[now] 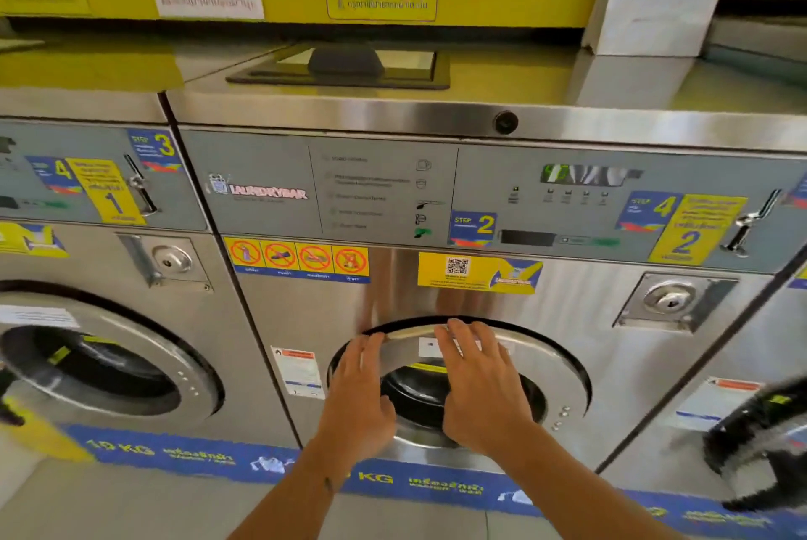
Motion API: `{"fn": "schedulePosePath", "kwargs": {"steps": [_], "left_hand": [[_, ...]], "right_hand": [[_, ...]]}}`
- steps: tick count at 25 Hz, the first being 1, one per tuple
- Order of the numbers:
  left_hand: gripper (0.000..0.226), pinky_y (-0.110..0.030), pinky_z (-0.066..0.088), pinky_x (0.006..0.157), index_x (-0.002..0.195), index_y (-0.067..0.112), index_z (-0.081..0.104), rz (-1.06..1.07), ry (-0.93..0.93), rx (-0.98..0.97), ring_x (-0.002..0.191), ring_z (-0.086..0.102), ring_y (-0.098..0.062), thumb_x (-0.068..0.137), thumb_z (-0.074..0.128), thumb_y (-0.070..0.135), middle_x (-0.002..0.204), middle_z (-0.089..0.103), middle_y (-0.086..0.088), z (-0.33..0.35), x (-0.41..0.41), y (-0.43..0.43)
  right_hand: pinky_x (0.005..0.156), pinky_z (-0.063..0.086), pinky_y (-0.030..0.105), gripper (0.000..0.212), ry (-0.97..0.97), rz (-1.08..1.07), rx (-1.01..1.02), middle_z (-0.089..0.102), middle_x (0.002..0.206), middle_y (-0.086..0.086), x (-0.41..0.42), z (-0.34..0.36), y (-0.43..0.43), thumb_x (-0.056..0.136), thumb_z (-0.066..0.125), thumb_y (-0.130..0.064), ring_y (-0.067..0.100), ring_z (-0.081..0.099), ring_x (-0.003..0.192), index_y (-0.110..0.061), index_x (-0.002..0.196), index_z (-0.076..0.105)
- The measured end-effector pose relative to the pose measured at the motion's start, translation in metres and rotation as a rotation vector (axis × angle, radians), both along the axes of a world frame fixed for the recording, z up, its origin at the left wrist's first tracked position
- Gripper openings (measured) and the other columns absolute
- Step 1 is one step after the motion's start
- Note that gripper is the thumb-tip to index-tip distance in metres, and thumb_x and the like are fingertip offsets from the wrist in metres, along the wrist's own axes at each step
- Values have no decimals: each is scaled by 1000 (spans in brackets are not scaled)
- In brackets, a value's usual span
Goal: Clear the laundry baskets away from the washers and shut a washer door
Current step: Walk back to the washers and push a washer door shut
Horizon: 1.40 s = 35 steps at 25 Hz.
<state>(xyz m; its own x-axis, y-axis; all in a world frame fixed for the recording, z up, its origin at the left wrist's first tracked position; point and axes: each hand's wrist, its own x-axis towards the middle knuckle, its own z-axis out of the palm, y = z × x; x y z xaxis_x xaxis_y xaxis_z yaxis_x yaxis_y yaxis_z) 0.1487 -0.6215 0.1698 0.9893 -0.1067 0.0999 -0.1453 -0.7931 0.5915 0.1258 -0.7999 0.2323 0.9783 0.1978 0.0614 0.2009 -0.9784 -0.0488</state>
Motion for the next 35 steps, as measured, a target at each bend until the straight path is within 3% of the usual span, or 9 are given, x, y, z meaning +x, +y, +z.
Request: {"fn": "schedulePosePath", "kwargs": {"steps": [9,12,17,20,23,26,28,32,35], "left_hand": [[84,-32,41,107,147,33,15,-231,-4,34,132,33,-17,79,62,18,143,26,7,7,-56,32],[76,-27,36,107,148,31,17,-336,-28,48,130,31,-16,83,54,19,142,26,7,12,-99,36],[58,-33,36,112,144,32,34,-602,-44,51,135,37,-14,90,50,17,147,35,10,27,-151,33],[64,-40,26,118,143,27,38,-882,-310,270,143,25,-18,83,59,15,155,27,4,39,-161,15],[78,-47,23,118,143,30,34,-1066,-468,540,147,17,-25,73,67,21,161,16,3,43,-168,-18],[95,-49,40,107,134,34,46,-1158,-509,744,139,39,-25,47,82,22,150,42,4,49,-180,-56],[94,-49,44,103,131,32,51,-1159,-594,735,134,46,-26,43,83,23,144,50,3,52,-188,-84],[84,-49,16,119,148,21,29,-1181,-618,684,148,14,-24,73,63,13,158,26,1,59,-208,-160],[88,-47,6,121,152,19,12,-1125,-526,684,150,-2,-21,79,59,14,162,7,-1,64,-217,-218]], "right_hand": [[111,37,43,90,96,-98,4,16,161,0,-52,18,17,75,67,-19,28,16,145,-20,152,20],[114,34,42,85,121,-146,64,12,163,-1,-91,23,17,77,58,-12,25,16,146,-19,153,20],[115,29,35,74,104,-295,228,22,160,0,-182,25,13,85,52,-8,25,23,144,-17,152,23],[113,32,36,72,107,-405,282,28,156,-1,-238,18,1,86,55,-10,25,28,141,-17,151,25],[118,25,35,74,135,-528,330,21,160,-1,-287,2,-22,87,52,-10,23,21,145,-17,153,20],[119,20,33,71,150,-631,417,21,161,0,-326,-10,-47,89,47,-10,22,20,147,-18,154,20],[118,21,33,71,181,-683,467,20,161,0,-342,-18,-62,89,46,-11,22,21,147,-20,154,18],[109,38,41,75,182,-730,582,42,145,-1,-355,-33,-98,78,59,-32,25,42,134,-26,146,28],[102,43,43,98,122,-763,643,42,136,-2,-356,-43,-141,63,71,-48,26,45,124,-32,147,21]]}}
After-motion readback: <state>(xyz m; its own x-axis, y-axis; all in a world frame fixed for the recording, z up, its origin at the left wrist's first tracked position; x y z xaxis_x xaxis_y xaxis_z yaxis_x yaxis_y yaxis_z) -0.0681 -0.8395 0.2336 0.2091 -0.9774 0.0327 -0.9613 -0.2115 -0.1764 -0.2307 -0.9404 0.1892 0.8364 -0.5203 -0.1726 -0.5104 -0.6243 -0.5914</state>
